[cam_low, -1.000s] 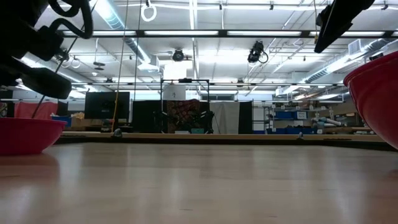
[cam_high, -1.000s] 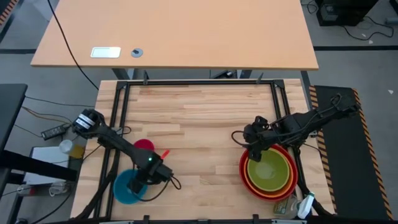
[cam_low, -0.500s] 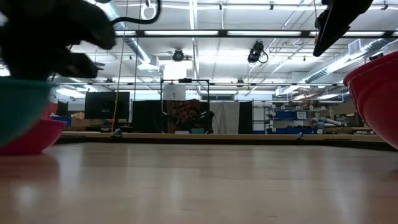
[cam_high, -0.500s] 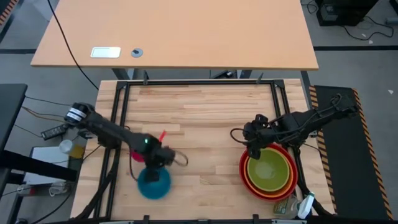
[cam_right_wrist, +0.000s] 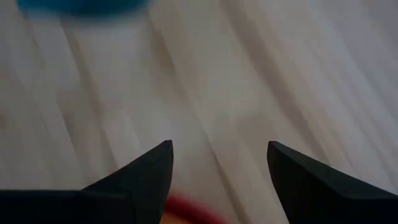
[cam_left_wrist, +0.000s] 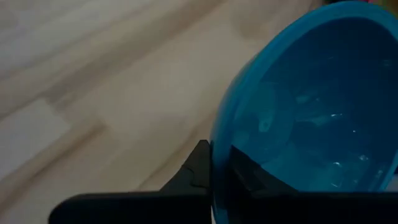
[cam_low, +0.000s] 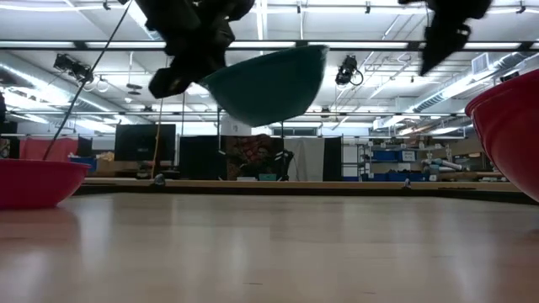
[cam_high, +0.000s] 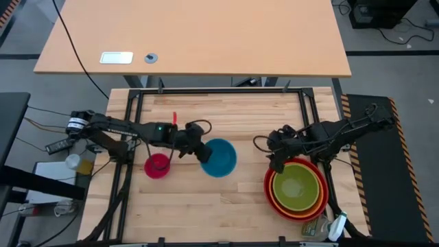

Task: Nest bowls inside each other
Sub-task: Stack the blue bowl on top of the green bowl

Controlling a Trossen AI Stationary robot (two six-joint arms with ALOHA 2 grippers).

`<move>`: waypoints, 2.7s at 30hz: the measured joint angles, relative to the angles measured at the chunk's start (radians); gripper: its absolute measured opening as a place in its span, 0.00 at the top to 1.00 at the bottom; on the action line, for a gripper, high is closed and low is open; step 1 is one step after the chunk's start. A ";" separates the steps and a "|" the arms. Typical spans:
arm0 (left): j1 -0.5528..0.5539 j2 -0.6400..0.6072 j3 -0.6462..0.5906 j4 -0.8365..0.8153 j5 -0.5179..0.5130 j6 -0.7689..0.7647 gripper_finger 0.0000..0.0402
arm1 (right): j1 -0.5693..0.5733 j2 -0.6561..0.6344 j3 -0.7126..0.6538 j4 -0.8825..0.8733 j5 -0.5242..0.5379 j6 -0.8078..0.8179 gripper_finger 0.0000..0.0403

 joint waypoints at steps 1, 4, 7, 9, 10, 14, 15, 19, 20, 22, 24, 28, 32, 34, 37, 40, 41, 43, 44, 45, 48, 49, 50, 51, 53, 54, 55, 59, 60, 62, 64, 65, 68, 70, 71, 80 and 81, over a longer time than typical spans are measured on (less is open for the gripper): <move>0.004 0.000 0.000 0.017 -0.010 -0.001 0.96 | 0.001 0.000 0.000 -0.056 -0.031 0.000 0.36; 0.009 0.000 0.000 0.063 -0.027 0.000 0.96 | 0.024 0.006 -0.002 -0.241 -0.076 -0.013 0.39; 0.009 0.000 0.000 0.070 -0.033 0.005 0.96 | 0.056 -0.003 -0.035 -0.303 -0.096 -0.045 0.41; 0.009 0.000 0.000 0.068 -0.034 0.018 0.96 | 0.086 -0.015 -0.071 -0.296 -0.142 -0.069 0.42; 0.009 0.000 0.000 0.069 -0.034 0.025 0.96 | 0.104 -0.018 -0.088 -0.295 -0.159 -0.082 0.42; 0.009 0.000 0.000 0.069 -0.034 0.030 0.96 | 0.179 -0.039 -0.144 -0.299 -0.107 -0.083 0.43; 0.007 0.000 0.000 0.069 -0.034 0.030 0.96 | 0.192 -0.046 -0.151 -0.297 -0.085 -0.078 0.43; 0.005 0.000 0.000 0.068 -0.034 0.038 0.96 | 0.224 -0.075 -0.159 -0.291 -0.065 -0.064 0.41; 0.005 0.000 0.000 0.069 -0.034 0.045 0.96 | 0.228 -0.083 -0.159 -0.291 -0.075 -0.064 0.39; 0.005 0.000 0.000 0.069 -0.034 0.056 0.96 | 0.232 -0.089 -0.159 -0.292 -0.082 -0.056 0.36; 0.005 0.000 0.000 0.069 -0.034 0.059 0.96 | 0.234 -0.089 -0.168 -0.293 -0.081 -0.050 0.31; 0.008 0.000 0.000 0.070 -0.034 0.081 0.95 | 0.233 -0.084 -0.224 -0.287 -0.092 -0.020 0.23; 0.008 0.001 0.000 0.069 -0.034 0.083 0.95 | 0.234 -0.083 -0.274 -0.299 -0.111 0.026 0.21; 0.008 0.001 0.000 0.070 -0.034 0.083 0.95 | 0.234 -0.082 -0.287 -0.303 -0.111 0.057 0.22; 0.008 0.001 0.000 0.069 -0.034 0.083 0.95 | 0.234 -0.082 -0.293 -0.302 -0.107 0.077 0.24; 0.008 0.001 0.000 0.069 -0.027 0.083 0.95 | 0.233 -0.081 -0.277 -0.321 -0.122 0.074 0.25; 0.008 0.001 0.000 0.069 -0.019 0.083 0.95 | 0.232 -0.081 -0.261 -0.338 -0.132 0.076 0.26; 0.008 0.001 0.000 0.069 -0.015 0.083 0.95 | 0.232 -0.082 -0.226 -0.369 -0.133 0.096 0.27; 0.008 0.001 0.000 0.069 -0.015 0.083 0.95 | 0.233 -0.082 -0.212 -0.381 -0.127 0.103 0.27; 0.008 0.001 0.000 0.069 -0.015 0.083 0.95 | 0.236 -0.082 -0.204 -0.385 -0.112 0.105 0.27; 0.008 0.001 0.000 0.070 -0.015 0.088 0.95 | 0.252 -0.083 -0.210 -0.376 -0.066 0.103 0.28; 0.008 0.001 0.000 0.069 -0.015 0.089 0.95 | 0.257 -0.083 -0.222 -0.370 -0.055 0.103 0.28; 0.008 0.001 0.000 0.070 -0.015 0.090 0.95 | 0.262 -0.083 -0.236 -0.369 -0.050 0.103 0.29; 0.008 0.001 0.000 0.069 -0.015 0.090 0.95 | 0.268 -0.082 -0.251 -0.366 -0.051 0.105 0.29; 0.006 0.001 0.000 0.069 -0.015 0.090 0.95 | 0.281 -0.083 -0.281 -0.348 -0.059 0.119 0.29; 0.005 0.001 0.000 0.069 -0.015 0.090 0.95 | 0.286 -0.082 -0.297 -0.336 -0.065 0.122 0.29; 0.003 0.001 0.000 0.069 -0.015 0.090 0.95 | 0.291 -0.082 -0.311 -0.326 -0.068 0.123 0.29; -0.002 0.001 0.000 0.069 -0.015 0.090 0.95 | 0.287 -0.079 -0.313 -0.335 -0.057 0.123 0.29; -0.002 0.001 0.000 0.069 -0.015 0.090 0.95 | 0.282 -0.079 -0.304 -0.341 -0.060 0.123 0.30; -0.002 0.001 0.000 0.069 -0.015 0.090 0.95 | 0.277 -0.080 -0.271 -0.357 -0.060 0.129 0.31; -0.001 0.001 0.000 0.070 -0.013 0.090 0.95 | 0.276 -0.080 -0.231 -0.392 -0.054 0.135 0.31; -0.001 0.001 0.000 0.072 -0.007 0.090 0.95 | 0.276 -0.080 -0.209 -0.402 -0.049 0.134 0.31; -0.001 0.001 0.000 0.107 -0.003 0.086 0.95 | 0.276 -0.080 -0.140 -0.395 -0.012 0.131 0.32; -0.002 0.001 0.000 0.149 -0.021 0.079 0.95 | 0.266 -0.080 -0.102 -0.343 0.030 0.131 0.32; -0.002 0.004 0.000 0.169 -0.047 0.068 0.95 | 0.256 -0.080 -0.089 -0.292 0.051 0.132 0.32; 0.002 0.081 0.001 0.224 -0.361 -0.068 0.95 | 0.124 -0.061 -0.064 0.305 0.435 0.128 0.32; 0.002 0.092 0.001 0.223 -0.391 -0.083 0.95 | 0.109 -0.047 -0.064 0.341 0.479 0.099 0.32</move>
